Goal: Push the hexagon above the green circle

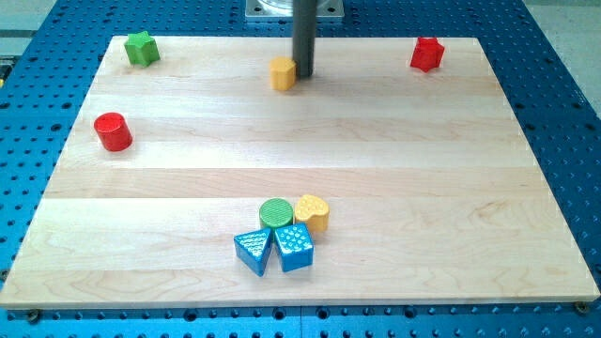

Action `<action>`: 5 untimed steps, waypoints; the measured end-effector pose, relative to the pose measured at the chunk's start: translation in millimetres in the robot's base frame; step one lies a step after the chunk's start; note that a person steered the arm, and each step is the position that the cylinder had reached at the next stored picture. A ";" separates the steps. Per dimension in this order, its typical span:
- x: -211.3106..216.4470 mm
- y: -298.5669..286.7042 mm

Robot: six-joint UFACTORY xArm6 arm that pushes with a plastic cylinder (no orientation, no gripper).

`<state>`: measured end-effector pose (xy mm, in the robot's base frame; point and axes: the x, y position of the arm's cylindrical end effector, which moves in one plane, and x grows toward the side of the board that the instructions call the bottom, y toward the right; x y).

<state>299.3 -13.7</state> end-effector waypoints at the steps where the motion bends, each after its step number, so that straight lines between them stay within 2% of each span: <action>1: 23.4 -5.5; 2: -41.2 2.8; 3: -27.0 -51.7; 4: 21.5 -41.8; 5: 29.7 -44.2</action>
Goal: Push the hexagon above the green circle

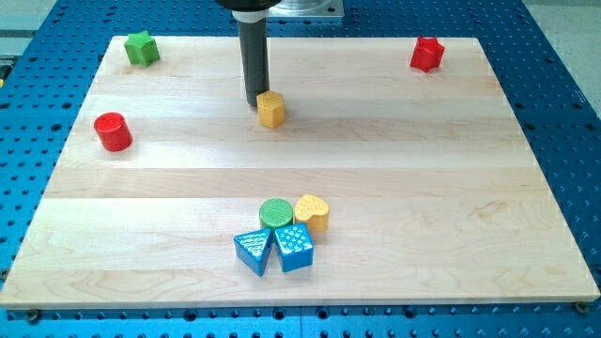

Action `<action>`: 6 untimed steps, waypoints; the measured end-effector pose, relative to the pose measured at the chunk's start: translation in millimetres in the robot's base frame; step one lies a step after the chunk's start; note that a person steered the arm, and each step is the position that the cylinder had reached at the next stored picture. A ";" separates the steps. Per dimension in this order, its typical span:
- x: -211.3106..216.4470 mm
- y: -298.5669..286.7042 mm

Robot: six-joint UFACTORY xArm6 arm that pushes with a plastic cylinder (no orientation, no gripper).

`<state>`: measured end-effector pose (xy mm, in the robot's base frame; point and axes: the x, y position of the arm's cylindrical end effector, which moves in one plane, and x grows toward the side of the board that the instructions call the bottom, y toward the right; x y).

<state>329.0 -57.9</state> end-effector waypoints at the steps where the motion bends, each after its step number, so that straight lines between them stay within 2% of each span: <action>1: -22.4 -15.8; 2: -14.6 -4.8; 3: 29.5 1.5; 5: -5.7 -4.3; 6: -2.5 16.3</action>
